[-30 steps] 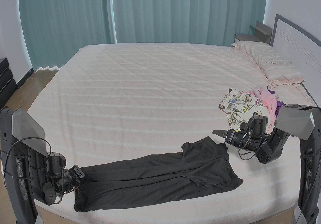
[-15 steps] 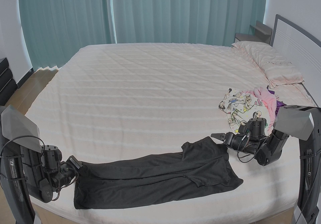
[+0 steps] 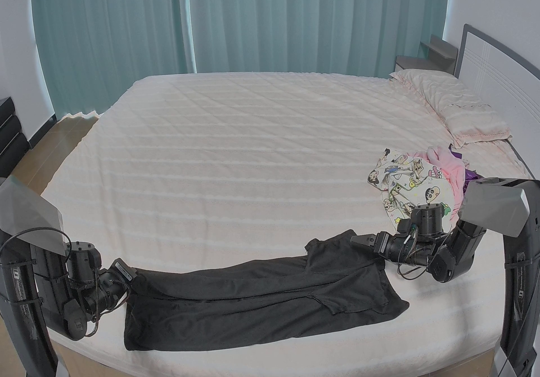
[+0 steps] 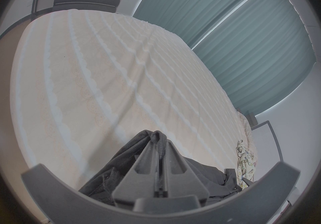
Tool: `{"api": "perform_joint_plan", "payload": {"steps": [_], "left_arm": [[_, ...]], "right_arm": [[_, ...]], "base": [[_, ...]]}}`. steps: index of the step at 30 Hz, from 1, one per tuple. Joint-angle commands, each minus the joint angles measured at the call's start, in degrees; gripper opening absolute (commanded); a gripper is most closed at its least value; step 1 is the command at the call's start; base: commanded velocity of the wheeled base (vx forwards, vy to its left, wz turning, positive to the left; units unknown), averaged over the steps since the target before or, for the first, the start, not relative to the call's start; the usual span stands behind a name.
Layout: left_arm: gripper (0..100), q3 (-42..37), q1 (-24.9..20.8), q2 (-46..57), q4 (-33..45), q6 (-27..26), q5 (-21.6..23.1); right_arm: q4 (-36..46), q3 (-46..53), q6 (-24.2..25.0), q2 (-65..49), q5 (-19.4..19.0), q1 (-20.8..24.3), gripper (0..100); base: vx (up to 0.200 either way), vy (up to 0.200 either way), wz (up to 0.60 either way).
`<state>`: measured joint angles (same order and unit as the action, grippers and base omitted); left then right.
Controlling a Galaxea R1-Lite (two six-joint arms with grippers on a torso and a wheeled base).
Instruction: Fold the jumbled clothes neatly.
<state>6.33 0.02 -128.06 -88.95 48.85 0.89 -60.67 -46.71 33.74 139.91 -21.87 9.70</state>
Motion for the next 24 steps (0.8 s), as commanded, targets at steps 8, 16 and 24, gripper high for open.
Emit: {"api": "perform_joint_plan", "payload": {"steps": [8,16,24], "left_arm": [[0,0.1,0.4,-0.6,-1.0,0.0,0.0],[0,0.1,0.5,-0.9,-1.0,0.0,0.0],[0,0.1,0.5,-0.9,-1.0,-0.1,0.0]], "right_arm": [[6.2,3.3,-5.4,-6.8,-0.2,-2.3,100],[12.2,4.9,-11.2,-7.5,-0.6,-1.7,100],[12.0,4.0,-11.9,-6.8,-0.9,-0.3,100]], "base": [[0.0,0.0,0.0],[0.0,0.0,0.0],[0.0,0.0,0.0]]}}
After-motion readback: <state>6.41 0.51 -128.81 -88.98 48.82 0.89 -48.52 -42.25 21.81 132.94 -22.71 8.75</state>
